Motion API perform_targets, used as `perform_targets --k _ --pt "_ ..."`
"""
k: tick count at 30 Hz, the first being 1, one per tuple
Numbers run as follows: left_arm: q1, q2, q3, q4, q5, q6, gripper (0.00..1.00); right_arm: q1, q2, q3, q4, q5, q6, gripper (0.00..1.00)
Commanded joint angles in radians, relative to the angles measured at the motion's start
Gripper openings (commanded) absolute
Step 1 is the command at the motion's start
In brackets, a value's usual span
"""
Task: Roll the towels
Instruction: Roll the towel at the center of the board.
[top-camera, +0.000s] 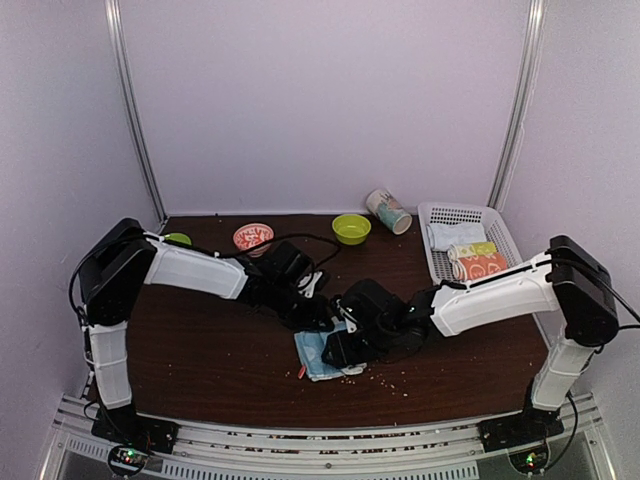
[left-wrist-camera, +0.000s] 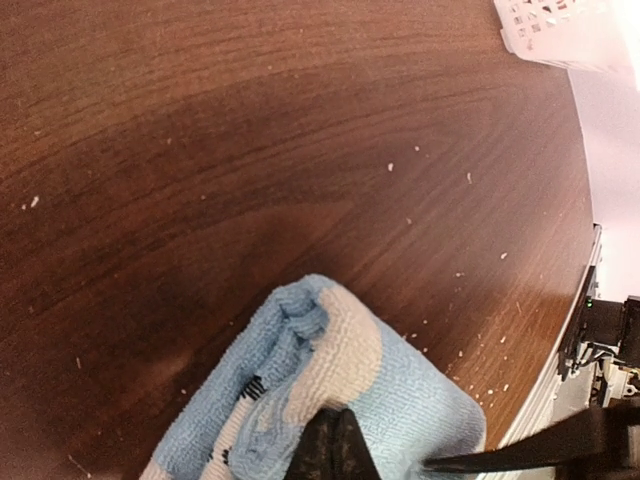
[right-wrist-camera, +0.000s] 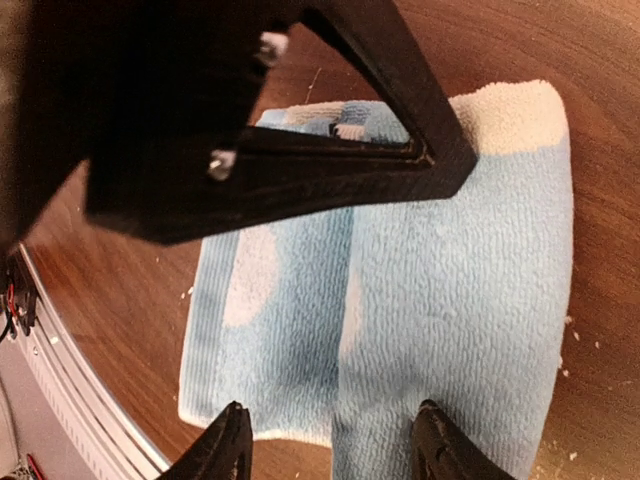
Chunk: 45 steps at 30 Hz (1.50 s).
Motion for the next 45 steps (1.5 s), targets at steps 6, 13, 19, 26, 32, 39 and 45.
perform_targets --k 6,13,19,26,32,39,45 --pt "0.01 0.048 -0.033 0.071 -0.002 -0.028 0.0 0.015 -0.137 -0.062 -0.158 0.11 -0.054 0.32" --pt "0.01 0.041 -0.058 0.077 -0.004 -0.032 0.0 0.067 0.019 0.009 -0.21 0.105 -0.057 0.18" --pt "0.01 0.037 -0.086 0.087 -0.011 -0.033 0.0 0.061 -0.063 -0.052 -0.169 0.115 -0.044 0.35" --pt "0.01 0.027 -0.108 0.096 -0.031 -0.029 0.0 -0.067 -0.235 -0.222 0.065 -0.033 0.055 0.55" --pt "0.009 0.016 -0.138 0.129 -0.036 -0.045 0.0 -0.161 -0.193 -0.381 0.413 -0.205 0.258 0.55" --pt "0.008 0.0 -0.164 0.146 -0.037 -0.049 0.0 -0.181 -0.046 -0.428 0.68 -0.284 0.407 0.51" --pt "0.008 -0.015 -0.182 0.153 -0.034 -0.055 0.0 -0.181 0.019 -0.433 0.774 -0.302 0.445 0.12"
